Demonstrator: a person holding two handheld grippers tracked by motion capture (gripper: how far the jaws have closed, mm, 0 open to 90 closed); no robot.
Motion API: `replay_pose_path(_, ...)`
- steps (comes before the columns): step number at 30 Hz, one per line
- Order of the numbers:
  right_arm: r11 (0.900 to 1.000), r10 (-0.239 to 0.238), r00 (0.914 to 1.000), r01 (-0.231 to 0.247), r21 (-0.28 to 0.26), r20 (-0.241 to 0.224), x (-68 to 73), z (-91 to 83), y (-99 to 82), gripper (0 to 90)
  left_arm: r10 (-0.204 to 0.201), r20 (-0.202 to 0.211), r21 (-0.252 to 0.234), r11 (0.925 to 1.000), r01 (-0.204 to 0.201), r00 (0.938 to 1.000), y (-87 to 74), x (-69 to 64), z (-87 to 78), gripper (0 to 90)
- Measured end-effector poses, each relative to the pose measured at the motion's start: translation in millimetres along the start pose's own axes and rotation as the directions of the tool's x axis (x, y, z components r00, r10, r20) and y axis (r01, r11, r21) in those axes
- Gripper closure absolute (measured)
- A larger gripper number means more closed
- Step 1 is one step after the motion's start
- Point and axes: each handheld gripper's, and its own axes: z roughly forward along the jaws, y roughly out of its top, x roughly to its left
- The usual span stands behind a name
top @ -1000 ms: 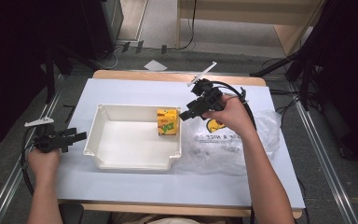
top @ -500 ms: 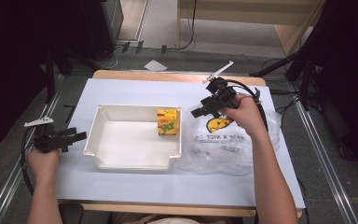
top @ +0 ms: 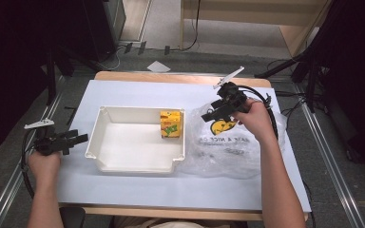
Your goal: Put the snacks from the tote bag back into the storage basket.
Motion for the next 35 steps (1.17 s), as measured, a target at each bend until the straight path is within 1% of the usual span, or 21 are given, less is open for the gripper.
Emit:
replay_pose_path(2, 0.9999, 0.012, 0.9999, -0.012, -0.005, 0.004, -4.7, 0.9, -3.2, 24.9, -0.002, 0.000, -0.001, 1.0000, 0.002, 1.0000, 0.0, 0.2, 0.0, 27.9)
replay_pose_path(5, 0.9996, 0.025, 0.9996, -0.025, 0.009, 0.014, -9.0, 2.5, -5.5, 24.9, -0.002, 0.000, -0.002, 1.0000, 0.002, 1.0000, 0.0, 0.1, 0.2, 27.9)
replay_pose_path(10, 0.9995, 0.025, 0.9994, -0.025, 0.019, 0.024, -11.7, 4.4, -6.7, 24.8, -0.002, -0.004, 0.000, 1.0000, 0.002, 1.0000, 0.0, 0.3, 0.1, 27.9)
replay_pose_path(15, 0.9989, 0.029, 0.9991, -0.030, 0.035, 0.031, -11.6, 7.3, -6.7, 24.8, -0.003, -0.006, -0.001, 1.0000, 0.003, 1.0000, 0.0, 0.5, 0.3, 27.8)
replay_pose_path(24, 0.9981, 0.011, 0.9995, -0.013, 0.061, 0.028, -9.3, 12.0, -5.8, 24.6, -0.006, -0.010, -0.002, 1.0000, 0.006, 0.9999, -0.1, 0.5, 0.5, 27.7)
replay_pose_path(31, 0.9985, 0.009, 0.9996, -0.011, 0.054, 0.026, -8.3, 11.1, -5.0, 24.6, -0.007, -0.012, 0.000, 1.0000, 0.007, 0.9999, -0.1, 0.6, 1.0, 27.7)
replay_pose_path(32, 0.9996, -0.006, 0.9996, 0.005, 0.029, 0.028, -9.1, 10.7, -4.0, 24.7, -0.007, -0.009, 0.000, 1.0000, 0.007, 0.9999, 0.0, 0.9, 0.9, 27.7)
replay_pose_path(35, 0.9997, -0.013, 0.9999, 0.013, -0.021, 0.005, -11.2, 9.8, -1.5, 22.0, -0.008, -0.009, 0.001, 1.0000, 0.008, 0.9999, 0.0, 0.9, 1.0, 27.7)
